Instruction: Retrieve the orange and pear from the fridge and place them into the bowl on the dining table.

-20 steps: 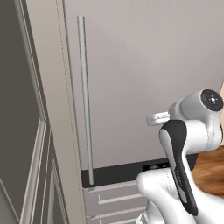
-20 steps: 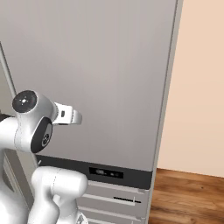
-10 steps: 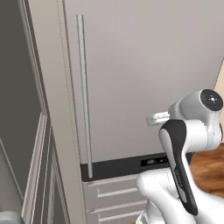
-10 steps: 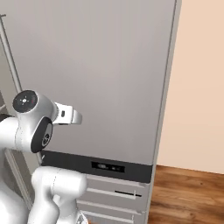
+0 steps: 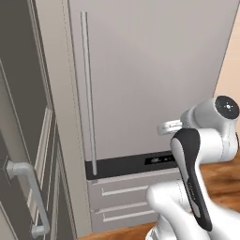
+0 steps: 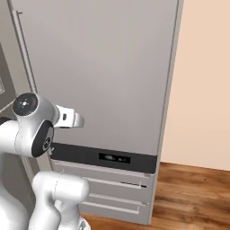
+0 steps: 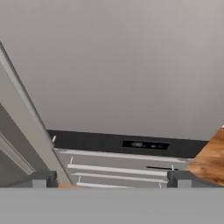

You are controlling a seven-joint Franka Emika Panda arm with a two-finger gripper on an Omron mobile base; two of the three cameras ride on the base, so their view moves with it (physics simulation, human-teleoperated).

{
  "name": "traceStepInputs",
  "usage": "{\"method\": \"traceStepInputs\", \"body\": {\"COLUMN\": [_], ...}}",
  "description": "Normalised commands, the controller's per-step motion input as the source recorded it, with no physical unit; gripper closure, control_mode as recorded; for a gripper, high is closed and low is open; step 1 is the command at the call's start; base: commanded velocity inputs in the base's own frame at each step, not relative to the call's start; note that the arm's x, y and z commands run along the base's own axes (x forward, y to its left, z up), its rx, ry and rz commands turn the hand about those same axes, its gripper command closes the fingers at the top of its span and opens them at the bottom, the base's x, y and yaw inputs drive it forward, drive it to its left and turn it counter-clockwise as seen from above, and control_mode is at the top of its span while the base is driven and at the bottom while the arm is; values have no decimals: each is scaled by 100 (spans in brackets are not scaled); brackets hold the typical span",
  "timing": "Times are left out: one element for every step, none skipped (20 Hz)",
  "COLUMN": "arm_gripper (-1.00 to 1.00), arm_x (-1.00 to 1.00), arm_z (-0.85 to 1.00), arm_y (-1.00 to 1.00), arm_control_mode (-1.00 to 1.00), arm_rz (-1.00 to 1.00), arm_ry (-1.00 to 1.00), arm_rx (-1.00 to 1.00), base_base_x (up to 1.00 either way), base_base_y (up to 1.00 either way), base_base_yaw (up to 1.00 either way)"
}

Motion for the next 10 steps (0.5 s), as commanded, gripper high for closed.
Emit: {"method": "traceStepInputs", "body": {"arm_gripper": [-100, -100, -100, -100, -100, -100, -100, -100, -100, -100], "arm_x": [0, 0, 0, 0, 0, 0, 0, 0, 0, 0], "arm_z": [0, 0, 0, 0, 0, 0, 0, 0, 0, 0], "arm_y": [0, 0, 0, 0, 0, 0, 0, 0, 0, 0], "arm_control_mode": [100, 100, 100, 100, 100, 100, 100, 100, 100, 100], "arm_rz": [0, 0, 0, 0, 0, 0, 0, 0, 0, 0], "arm_ry": [0, 0, 0, 0, 0, 0, 0, 0, 0, 0], "arm_rx": [0, 0, 0, 0, 0, 0, 0, 0, 0, 0], "base_base_x": [-44, -45, -44, -44, -44, -45, -44, -43, -41, -40], "base_base_y": [8, 11, 16, 20, 21, 24, 24, 27, 27, 28], "base_base_yaw": [0, 0, 0, 0, 0, 0, 0, 0, 0, 0]}}
